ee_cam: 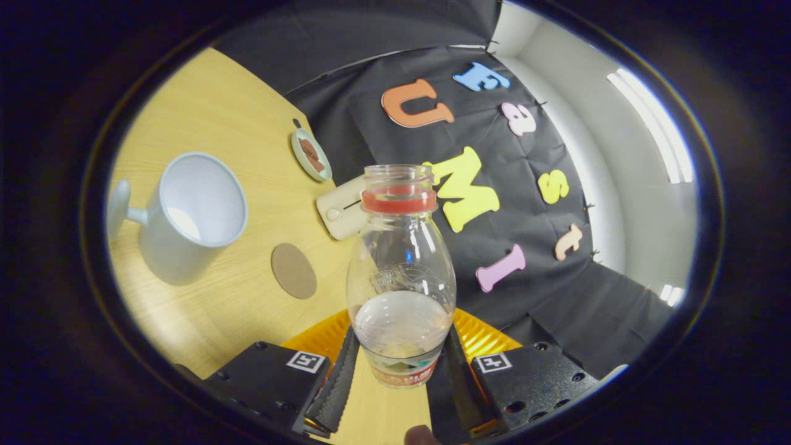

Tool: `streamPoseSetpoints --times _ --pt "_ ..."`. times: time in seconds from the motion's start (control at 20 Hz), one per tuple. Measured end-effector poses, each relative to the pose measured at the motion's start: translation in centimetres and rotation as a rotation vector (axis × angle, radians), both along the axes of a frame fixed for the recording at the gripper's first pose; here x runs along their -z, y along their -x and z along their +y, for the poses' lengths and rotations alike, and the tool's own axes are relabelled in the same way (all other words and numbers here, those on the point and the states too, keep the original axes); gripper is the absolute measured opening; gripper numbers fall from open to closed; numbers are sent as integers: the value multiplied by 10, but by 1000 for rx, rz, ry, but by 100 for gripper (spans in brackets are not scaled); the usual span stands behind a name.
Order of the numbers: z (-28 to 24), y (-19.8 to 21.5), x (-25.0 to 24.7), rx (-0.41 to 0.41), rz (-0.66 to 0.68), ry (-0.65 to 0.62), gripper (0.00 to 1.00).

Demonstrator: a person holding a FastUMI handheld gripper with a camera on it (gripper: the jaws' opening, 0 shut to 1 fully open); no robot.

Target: Take the bottle from table, then pour the juice into the cup, finally place the bottle on the coaster

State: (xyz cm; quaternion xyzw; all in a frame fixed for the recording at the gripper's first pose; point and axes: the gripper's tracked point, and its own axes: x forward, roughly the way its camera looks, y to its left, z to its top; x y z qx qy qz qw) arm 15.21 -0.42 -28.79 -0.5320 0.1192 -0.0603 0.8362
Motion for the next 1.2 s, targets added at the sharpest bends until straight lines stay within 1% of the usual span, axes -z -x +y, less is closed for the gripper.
streamPoseSetpoints --times 0.3,0.65,1.2 --pt "15 6 2 -58 -11 175 74" --pt "20 3 -1 -105 -9 326 74" --pt "23 3 -8 -150 -14 505 74"
